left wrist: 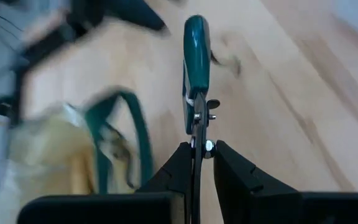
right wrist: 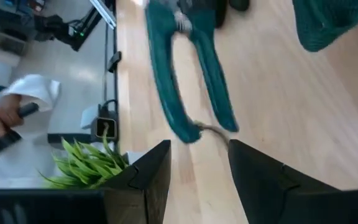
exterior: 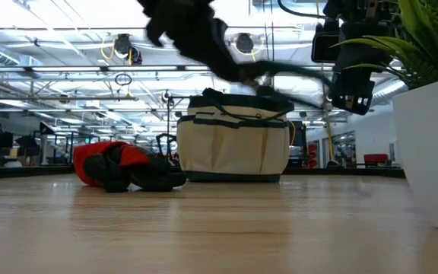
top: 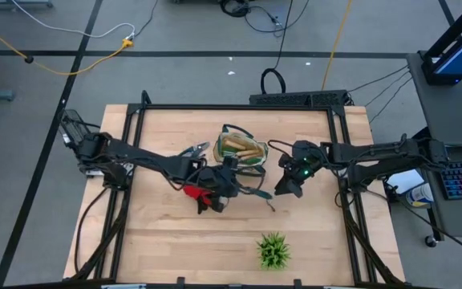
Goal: Pick & Place Garden tools in Gardening bag
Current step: Put the right blue fruit pruner into the gardening bag
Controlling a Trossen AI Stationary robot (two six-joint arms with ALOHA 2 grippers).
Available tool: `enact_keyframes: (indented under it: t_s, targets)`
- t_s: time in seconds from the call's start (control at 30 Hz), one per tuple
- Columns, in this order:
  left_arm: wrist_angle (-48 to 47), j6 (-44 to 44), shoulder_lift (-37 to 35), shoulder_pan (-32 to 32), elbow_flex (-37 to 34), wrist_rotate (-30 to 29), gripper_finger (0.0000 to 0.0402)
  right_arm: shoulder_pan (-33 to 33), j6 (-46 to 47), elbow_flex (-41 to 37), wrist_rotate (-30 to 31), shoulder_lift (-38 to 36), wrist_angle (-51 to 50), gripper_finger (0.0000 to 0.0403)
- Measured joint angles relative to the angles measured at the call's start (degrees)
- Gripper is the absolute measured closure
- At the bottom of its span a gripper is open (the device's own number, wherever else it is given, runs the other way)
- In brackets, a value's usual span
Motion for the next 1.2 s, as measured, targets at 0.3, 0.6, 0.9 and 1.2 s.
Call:
enact_keyframes:
  t_s: [0.3,0.6,0.9,1.2]
  targets:
    - [-2.51,-3.79,-6.34,-0.66,0.07,-5.07,0.0356,0.00,-2.20,-0.07,4.50,0.00,-2.41,0.0245]
    - [-5.63,-4.32,-10.07,0.01,0.08,-13.71,0.0355,0.00,-4.48,-0.10,8.23,0.00,-1.24,0.0246]
    - [-9.58,-6.57,-10.31,3.21,0.00,-17.43,0.0355,0.00,-9.10,-0.10,15.13,0.00,-0.98,0.0245]
    - [-13.37,-8.89,-12.10,7.15,0.10,-19.21,0.0355,0.00,-9.89,-0.10,15.04,0.00,-1.01,0.0245]
